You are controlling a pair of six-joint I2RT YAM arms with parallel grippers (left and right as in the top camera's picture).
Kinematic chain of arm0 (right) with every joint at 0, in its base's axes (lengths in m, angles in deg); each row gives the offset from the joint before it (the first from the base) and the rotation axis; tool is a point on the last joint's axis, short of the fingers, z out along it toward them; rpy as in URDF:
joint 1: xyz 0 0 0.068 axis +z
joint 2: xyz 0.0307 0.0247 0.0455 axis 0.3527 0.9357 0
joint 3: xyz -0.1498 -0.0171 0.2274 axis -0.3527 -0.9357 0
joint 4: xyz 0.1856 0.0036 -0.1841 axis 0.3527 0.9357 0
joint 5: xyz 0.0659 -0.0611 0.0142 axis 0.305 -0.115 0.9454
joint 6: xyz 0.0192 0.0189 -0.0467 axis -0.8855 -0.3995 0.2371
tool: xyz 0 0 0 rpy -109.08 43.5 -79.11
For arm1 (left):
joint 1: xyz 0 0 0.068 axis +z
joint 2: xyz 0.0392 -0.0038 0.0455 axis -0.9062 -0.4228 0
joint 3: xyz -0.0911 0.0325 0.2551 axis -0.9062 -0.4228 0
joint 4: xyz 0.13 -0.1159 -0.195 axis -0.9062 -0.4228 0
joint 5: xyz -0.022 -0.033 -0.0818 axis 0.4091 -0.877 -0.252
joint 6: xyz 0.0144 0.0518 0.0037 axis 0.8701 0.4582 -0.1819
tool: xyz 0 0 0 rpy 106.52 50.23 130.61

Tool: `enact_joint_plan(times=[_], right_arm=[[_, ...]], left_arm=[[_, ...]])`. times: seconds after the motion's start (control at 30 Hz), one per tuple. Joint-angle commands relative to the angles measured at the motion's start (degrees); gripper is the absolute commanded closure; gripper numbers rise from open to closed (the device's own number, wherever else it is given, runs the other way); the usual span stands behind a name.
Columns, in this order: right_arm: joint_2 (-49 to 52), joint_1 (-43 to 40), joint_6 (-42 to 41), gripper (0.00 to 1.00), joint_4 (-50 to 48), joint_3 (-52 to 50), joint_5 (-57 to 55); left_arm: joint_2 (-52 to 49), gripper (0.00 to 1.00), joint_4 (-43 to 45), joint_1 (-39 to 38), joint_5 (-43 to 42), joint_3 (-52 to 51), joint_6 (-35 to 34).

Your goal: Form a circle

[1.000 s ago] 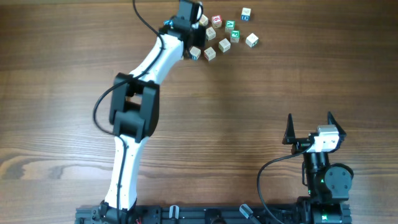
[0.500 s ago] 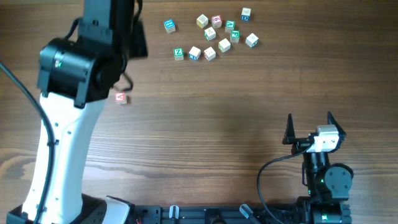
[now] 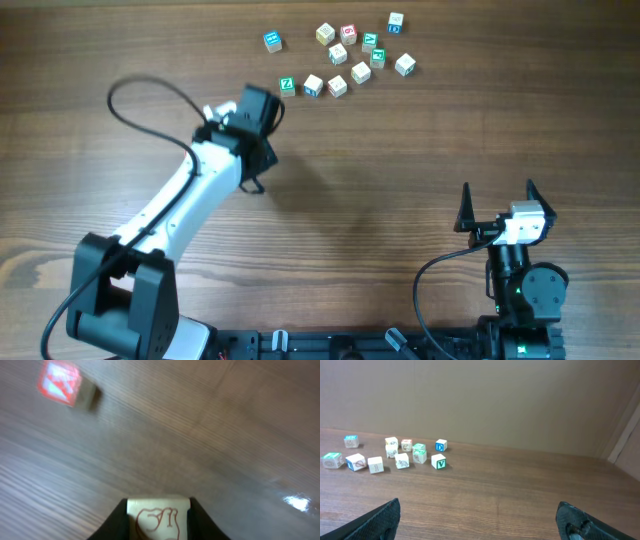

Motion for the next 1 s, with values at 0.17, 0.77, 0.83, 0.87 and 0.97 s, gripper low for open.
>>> enact_joint_plan(times=[0.17, 0.77, 0.83, 0.87, 0.97], right_arm=[[-0.24, -0.28, 0.5, 0.0, -0.13, -0.07, 0.72], [-0.24, -0.28, 0.5, 0.0, -0.11, -0.07, 0.72], [-0.24, -0.28, 0.48, 0.0, -0.13, -0.07, 0.72], [-0.24, -0.28, 0.48, 0.0, -0.13, -0.07, 0.72], [-0.24, -0.28, 0.5, 0.0, -0.11, -0.07, 0.72]], left_arm=[[0.59, 0.96, 21.05, 0.17, -2.69, -17.7, -22.03], [0.22, 0.96, 19.82, 9.18, 10.86, -17.7, -21.55], [0.22, 0.92, 19.08, 9.18, 8.52, -17.7, -21.55], [0.22, 0.82, 18.12, 9.18, 6.67, -17.7, -21.55], [0.22, 0.54, 13.99, 9.18, 5.81, -17.7, -21.55]])
